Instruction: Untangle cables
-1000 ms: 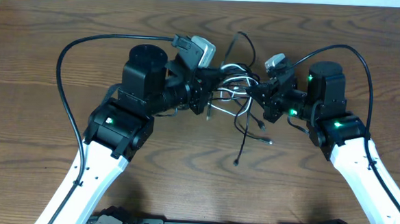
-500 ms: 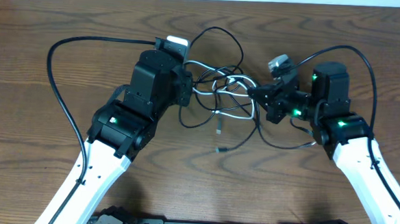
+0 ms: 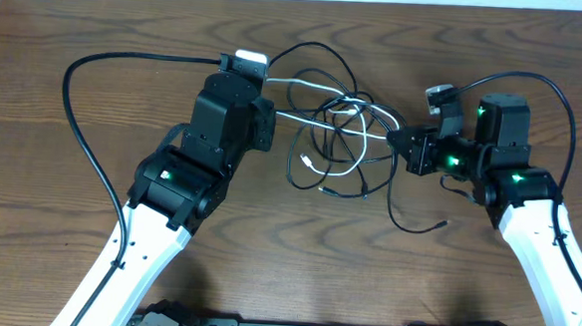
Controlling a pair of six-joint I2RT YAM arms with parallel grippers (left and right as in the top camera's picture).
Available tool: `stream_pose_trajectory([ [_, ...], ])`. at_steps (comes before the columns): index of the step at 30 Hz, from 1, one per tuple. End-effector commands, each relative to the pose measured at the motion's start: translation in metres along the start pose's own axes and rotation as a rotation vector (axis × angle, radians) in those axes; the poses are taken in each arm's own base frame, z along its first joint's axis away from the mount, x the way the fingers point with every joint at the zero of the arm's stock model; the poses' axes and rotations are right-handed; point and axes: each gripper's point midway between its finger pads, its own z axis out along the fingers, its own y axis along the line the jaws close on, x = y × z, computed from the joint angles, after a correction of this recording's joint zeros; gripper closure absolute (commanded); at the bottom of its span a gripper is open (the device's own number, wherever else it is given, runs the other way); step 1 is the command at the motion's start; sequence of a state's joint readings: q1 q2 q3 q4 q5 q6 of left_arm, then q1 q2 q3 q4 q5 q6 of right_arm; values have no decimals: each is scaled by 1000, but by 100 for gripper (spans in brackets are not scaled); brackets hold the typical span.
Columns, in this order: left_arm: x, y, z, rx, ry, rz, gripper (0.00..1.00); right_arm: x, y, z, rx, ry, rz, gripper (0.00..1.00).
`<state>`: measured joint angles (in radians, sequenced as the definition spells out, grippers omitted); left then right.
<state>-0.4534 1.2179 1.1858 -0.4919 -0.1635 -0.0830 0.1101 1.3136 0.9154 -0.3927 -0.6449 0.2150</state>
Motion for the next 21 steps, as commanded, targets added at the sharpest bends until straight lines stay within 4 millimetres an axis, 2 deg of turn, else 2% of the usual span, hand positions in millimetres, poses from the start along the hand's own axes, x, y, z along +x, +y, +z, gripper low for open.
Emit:
stream_pose_trajectory([
  [1, -9, 44, -6, -184, -35, -38, 92, -7, -54, -16, 260, -58, 127, 99],
  [5, -6, 59, -6, -220, -21, -82, 92, -2, -67, -21, 320, -53, 175, 99],
  [13, 4, 95, -7, -304, 6, -219, 92, 3, -75, -27, 345, -41, 209, 99],
  [18, 9, 107, -9, -334, 19, -263, 92, 10, -89, -32, 428, -39, 279, 99],
  [21, 10, 107, -8, -327, 19, -296, 92, 8, -89, -32, 428, -44, 279, 99],
])
